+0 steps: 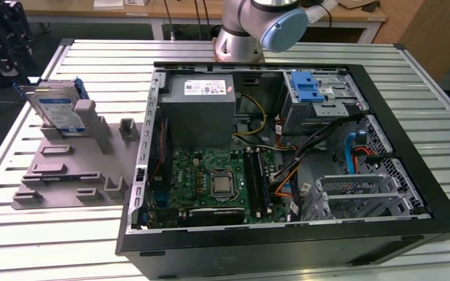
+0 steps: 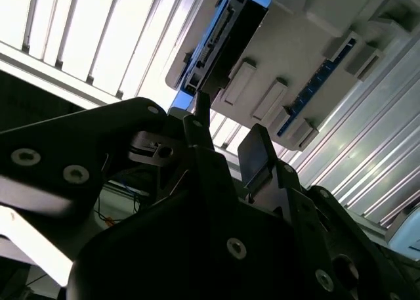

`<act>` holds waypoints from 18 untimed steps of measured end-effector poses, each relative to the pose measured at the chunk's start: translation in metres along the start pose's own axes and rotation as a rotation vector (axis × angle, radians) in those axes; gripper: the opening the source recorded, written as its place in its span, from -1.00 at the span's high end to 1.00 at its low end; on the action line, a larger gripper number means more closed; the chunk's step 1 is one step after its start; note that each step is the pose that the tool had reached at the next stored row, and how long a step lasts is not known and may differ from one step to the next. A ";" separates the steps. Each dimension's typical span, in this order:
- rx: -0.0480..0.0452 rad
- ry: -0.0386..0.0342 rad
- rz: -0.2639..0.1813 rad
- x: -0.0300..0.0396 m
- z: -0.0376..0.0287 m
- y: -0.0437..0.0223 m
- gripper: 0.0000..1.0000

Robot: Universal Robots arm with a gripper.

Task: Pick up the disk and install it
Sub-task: 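Pick up the disk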

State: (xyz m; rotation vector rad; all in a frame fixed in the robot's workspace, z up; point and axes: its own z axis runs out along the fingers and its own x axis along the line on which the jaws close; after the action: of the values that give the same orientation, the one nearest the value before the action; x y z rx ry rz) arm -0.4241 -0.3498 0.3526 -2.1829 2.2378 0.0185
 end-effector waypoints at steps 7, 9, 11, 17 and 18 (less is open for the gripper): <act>-0.0001 0.0001 0.000 -0.0065 0.0036 0.0015 -0.04; 0.0000 0.0001 0.000 -0.0086 0.0060 0.0041 -0.04; 0.0000 0.0001 0.000 -0.0090 0.0088 0.0069 -0.04; -0.0013 0.0002 0.000 -0.0097 0.0146 0.0088 -0.04; -0.0016 0.0002 0.000 -0.0101 0.0153 0.0089 -0.04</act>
State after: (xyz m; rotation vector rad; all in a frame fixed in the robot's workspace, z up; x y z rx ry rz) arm -0.4327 -0.3392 0.3374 -2.1837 2.2387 0.0201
